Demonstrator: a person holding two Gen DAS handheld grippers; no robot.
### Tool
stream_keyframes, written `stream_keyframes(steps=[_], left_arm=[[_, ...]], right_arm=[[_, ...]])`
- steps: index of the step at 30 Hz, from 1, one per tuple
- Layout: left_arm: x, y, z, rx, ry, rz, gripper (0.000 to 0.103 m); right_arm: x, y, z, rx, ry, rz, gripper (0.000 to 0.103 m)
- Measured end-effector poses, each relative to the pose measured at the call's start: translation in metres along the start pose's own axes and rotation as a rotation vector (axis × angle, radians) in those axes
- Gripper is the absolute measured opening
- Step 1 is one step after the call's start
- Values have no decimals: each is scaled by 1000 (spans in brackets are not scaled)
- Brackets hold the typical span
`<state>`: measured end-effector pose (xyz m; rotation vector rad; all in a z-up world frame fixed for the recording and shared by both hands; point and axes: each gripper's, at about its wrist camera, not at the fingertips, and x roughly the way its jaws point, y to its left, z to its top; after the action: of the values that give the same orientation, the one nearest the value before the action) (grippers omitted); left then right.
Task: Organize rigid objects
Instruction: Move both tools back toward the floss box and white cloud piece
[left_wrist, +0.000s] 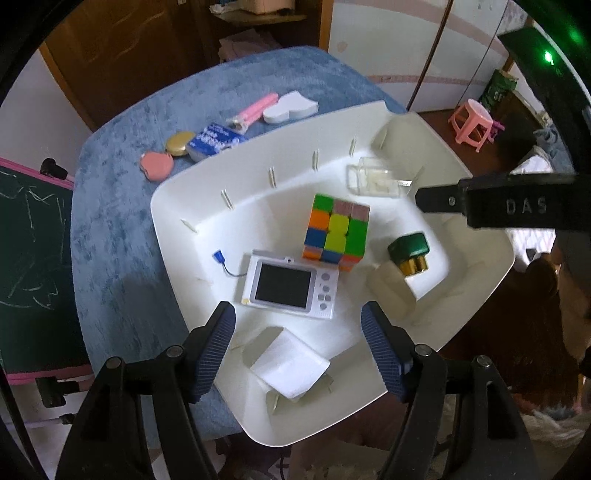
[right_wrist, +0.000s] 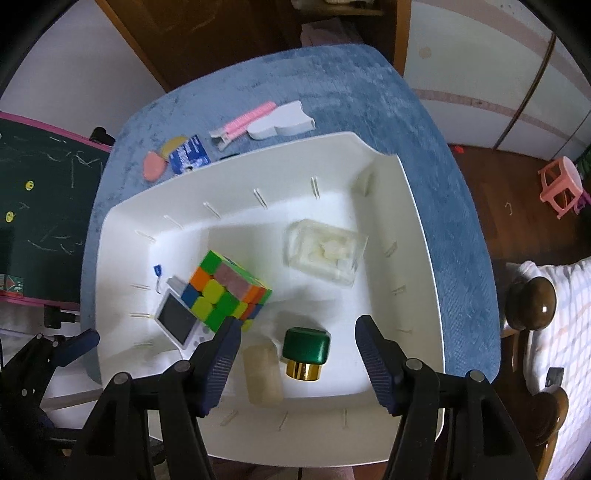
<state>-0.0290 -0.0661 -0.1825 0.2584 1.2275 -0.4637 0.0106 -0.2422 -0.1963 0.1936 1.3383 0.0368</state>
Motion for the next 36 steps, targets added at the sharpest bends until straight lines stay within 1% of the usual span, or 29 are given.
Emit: stream_keyframes(steps=[14, 21, 29, 36], left_arm=[[-33, 26, 27, -148, -83, -39, 74], [-40, 38, 46, -213, -95, -46, 74], [-49, 52, 78, -269, -127, -51, 74], [-57, 61, 110, -295, -158, -49, 74]], right_arm=[[-25, -1, 9, 6, -36, 45, 65], [-32, 1, 18, 7, -42, 63, 65], [-38, 3, 40, 16, -30, 92, 65], [-42, 3, 73, 39, -16, 106, 65]])
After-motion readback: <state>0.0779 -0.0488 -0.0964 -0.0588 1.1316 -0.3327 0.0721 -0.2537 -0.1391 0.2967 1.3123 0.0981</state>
